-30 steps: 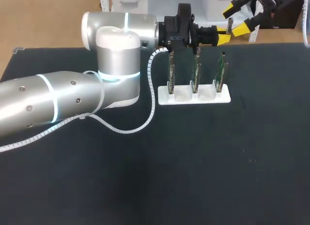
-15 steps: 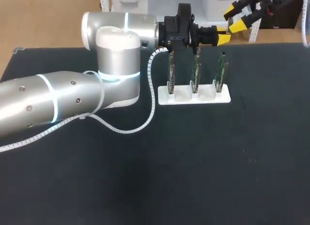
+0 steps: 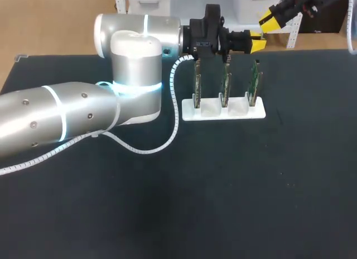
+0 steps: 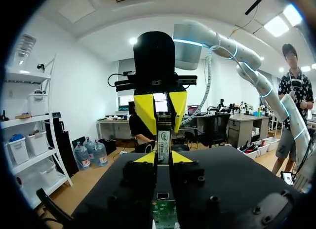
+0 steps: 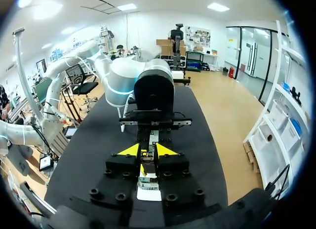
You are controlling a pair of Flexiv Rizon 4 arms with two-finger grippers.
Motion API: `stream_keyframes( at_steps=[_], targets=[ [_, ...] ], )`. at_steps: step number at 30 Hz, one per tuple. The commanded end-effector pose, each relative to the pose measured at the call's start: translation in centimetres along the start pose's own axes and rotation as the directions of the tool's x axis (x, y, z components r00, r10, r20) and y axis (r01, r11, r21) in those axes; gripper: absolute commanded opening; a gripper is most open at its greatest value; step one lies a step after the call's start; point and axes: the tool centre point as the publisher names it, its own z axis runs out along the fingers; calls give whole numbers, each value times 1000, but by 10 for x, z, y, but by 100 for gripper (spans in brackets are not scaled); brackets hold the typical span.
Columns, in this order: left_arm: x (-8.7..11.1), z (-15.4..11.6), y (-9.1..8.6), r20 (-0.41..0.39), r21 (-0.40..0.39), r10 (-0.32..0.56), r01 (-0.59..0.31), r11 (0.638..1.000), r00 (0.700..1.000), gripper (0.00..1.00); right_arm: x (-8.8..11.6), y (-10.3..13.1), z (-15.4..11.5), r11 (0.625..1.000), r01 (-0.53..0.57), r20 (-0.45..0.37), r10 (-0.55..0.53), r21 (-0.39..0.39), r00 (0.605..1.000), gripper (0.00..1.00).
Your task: Pick up the optical module with the left hand, and insert it into the network port with the right hand.
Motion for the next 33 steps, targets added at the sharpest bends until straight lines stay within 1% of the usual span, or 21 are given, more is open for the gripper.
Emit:
stream_keyframes(
  at_steps=[1,2,3,5,18,21,25,28,31,33],
  targets=[
    [0,-1,1,0,-5,1,-1,1000,1000,0,0,2,0,1000,1,2,-1,-3,1000,0],
    [0,-1,1,0,-5,1,-1,1000,1000,0,0,2,0,1000,2,2,-2,-4,1000,0],
    [0,-1,1,0,-5,1,-1,1000,1000,12,0,2,0,1000,3,2,-3,-4,1000,0],
    [0,-1,1,0,-5,1,-1,1000,1000,100,0,2,0,1000,3,3,-3,-4,1000,0],
    [0,-1,1,0,-5,1,-1,1000,1000,100,-1,1,-3,1000,8,9,-8,-1,1000,0],
    [-2,-2,1,-33,5,8,-7,1000,999,100,0,0,-4,1000,7,10,-7,1,1000,0],
    [-7,-4,1,-70,-5,5,-6,1000,998,100,0,0,-5,1000,6,11,-6,3,1000,0],
    [-9,-7,1,-99,-8,-1,0,1000,995,100,1,-1,-5,1000,4,13,-4,3,1000,0],
    [-11,-8,0,-109,-5,-11,11,1000,994,100,1,-1,-6,1000,2,15,-2,4,1000,0],
    [-12,-10,-2,-138,-4,-21,20,1000,990,100,2,-1,-6,1000,1,15,-1,5,1000,0]
  ],
)
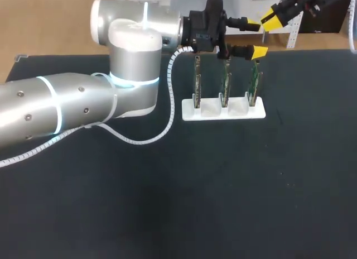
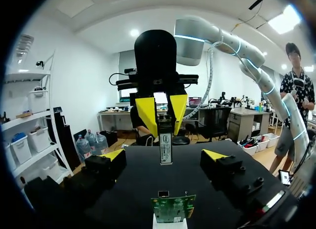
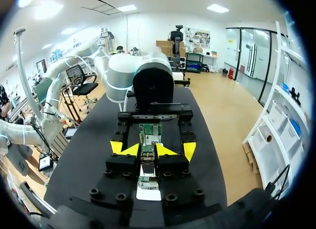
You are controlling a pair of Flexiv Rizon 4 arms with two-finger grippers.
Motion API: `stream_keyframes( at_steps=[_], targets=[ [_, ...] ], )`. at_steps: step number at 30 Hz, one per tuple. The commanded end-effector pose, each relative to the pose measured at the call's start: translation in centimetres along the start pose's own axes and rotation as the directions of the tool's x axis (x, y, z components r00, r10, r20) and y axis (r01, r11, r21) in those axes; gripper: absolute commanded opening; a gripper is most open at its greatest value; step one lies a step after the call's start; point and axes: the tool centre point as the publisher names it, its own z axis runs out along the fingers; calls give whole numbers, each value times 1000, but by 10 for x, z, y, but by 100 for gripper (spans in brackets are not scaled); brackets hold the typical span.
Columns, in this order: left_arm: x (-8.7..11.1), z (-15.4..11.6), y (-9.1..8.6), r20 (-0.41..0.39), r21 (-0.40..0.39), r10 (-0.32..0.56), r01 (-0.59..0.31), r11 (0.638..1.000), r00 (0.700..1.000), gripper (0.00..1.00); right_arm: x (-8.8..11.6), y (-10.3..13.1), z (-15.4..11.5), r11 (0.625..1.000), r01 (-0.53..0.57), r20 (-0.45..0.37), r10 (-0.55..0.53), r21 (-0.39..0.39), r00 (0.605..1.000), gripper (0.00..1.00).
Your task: Pick up the optical module with the left hand, and insert it into the network port with the right hand.
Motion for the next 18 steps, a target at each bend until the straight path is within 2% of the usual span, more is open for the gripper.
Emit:
stream_keyframes(
  at_steps=[1,7,13,18],
  targets=[
    [-5,-6,-5,-55,3,-9,9,1000,998,100,1,0,0,1000,-1,4,1,0,1000,0],
    [-8,-16,-15,-236,-3,-24,24,1000,972,100,2,0,-1,1000,-4,8,4,0,1000,0],
    [-2,-26,-23,-337,-13,-55,53,998,940,100,2,0,-1,1000,-5,11,5,-1,1000,0],
    [5,-28,-29,-442,-15,-67,67,998,895,100,2,0,-1,1000,-5,11,5,-1,1000,0]
  ],
)
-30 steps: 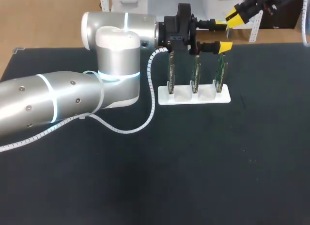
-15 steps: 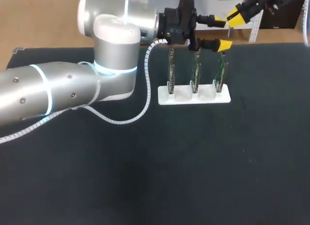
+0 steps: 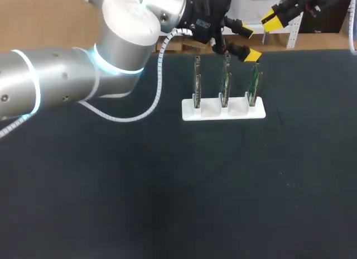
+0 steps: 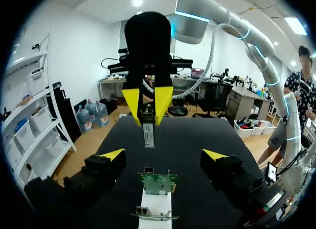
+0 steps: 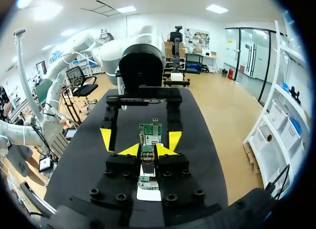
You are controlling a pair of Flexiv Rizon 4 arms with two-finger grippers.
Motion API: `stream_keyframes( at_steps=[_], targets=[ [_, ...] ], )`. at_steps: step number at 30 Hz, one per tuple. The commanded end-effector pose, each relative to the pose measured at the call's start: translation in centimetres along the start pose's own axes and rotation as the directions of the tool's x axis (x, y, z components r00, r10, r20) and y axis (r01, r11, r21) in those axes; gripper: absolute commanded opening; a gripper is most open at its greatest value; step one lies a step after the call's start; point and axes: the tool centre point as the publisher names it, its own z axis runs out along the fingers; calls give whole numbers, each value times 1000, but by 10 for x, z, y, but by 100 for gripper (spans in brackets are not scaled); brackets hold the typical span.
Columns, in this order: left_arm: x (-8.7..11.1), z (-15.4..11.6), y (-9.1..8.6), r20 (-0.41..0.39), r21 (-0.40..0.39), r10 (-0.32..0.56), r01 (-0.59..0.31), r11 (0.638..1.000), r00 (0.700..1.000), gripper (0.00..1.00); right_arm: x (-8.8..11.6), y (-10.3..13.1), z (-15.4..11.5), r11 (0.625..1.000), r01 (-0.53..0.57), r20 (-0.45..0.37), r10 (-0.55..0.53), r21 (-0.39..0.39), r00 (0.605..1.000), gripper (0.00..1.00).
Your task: Pick up the optical module with the left hand, and insert it into the network port with the right hand.
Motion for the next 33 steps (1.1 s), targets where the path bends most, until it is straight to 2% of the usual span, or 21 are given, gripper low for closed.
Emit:
stream_keyframes(
  at_steps=[1,10,23,33],
  targets=[
    [1,-4,-5,-133,-1,-14,14,1000,991,100,0,0,0,1000,0,1,0,0,1000,0],
    [3,-11,-3,-136,-27,-24,21,999,990,100,1,0,1,1000,-1,1,1,-5,1000,0],
    [8,-10,10,-163,-18,-21,18,1000,986,100,2,-4,1,1000,-11,-5,11,-3,1000,0],
    [11,-12,16,-154,-20,-19,16,1000,988,100,3,-6,4,1000,-17,-9,16,-12,1000,0]
  ],
)
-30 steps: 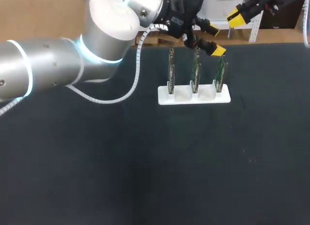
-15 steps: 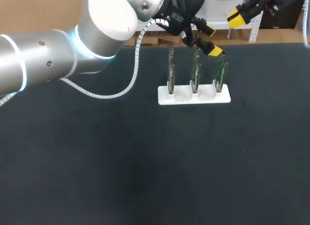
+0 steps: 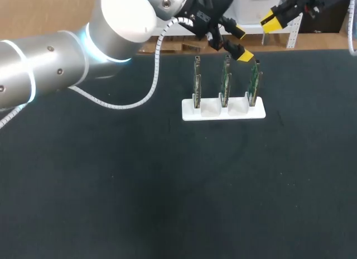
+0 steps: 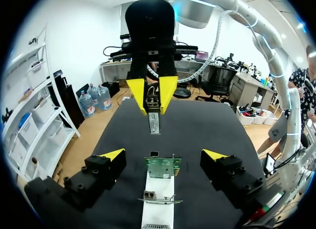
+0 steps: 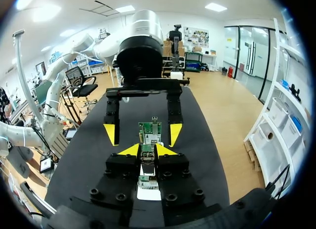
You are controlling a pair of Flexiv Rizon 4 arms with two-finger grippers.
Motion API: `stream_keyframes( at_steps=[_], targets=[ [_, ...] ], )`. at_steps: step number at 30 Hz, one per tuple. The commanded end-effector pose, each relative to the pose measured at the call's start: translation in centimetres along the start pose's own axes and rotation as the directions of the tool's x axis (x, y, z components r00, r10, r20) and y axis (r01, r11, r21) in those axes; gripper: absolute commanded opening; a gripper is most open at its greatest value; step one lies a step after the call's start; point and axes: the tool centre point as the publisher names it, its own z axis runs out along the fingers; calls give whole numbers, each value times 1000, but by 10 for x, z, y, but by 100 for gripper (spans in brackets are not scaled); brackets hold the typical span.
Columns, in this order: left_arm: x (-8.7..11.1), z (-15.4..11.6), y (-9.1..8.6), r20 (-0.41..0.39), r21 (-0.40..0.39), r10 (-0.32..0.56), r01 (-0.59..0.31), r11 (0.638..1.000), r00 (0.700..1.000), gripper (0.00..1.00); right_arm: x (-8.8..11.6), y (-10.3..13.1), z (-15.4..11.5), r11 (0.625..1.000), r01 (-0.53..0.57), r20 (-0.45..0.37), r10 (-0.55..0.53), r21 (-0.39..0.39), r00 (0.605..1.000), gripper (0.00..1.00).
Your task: Pick up the optical module with the left hand, and insert it into the network port with the right hand.
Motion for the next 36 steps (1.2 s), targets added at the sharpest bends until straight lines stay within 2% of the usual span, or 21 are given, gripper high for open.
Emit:
stream_keyframes(
  at_steps=[1,8,9,22,29,36],
  targets=[
    [-1,1,5,-5,5,-1,1,1000,1000,100,0,-5,1,1000,-2,-2,2,-10,1000,0],
    [0,2,6,-2,20,4,-4,1000,1000,100,-1,-7,2,1000,-3,-5,3,-8,1000,0],
    [-1,3,5,5,24,44,-44,999,999,100,0,-7,2,1000,-3,-6,3,-8,1000,0],
    [-1,3,5,5,24,44,-44,999,999,100,14,-6,13,1000,1,-26,-1,-25,1000,0],
    [-1,3,5,5,24,44,-44,999,999,100,21,-5,18,997,19,4,-19,-73,1000,0],
    [-1,3,5,5,24,44,-44,999,999,100,26,-4,24,995,26,-8,-27,-92,1000,0]
  ],
)
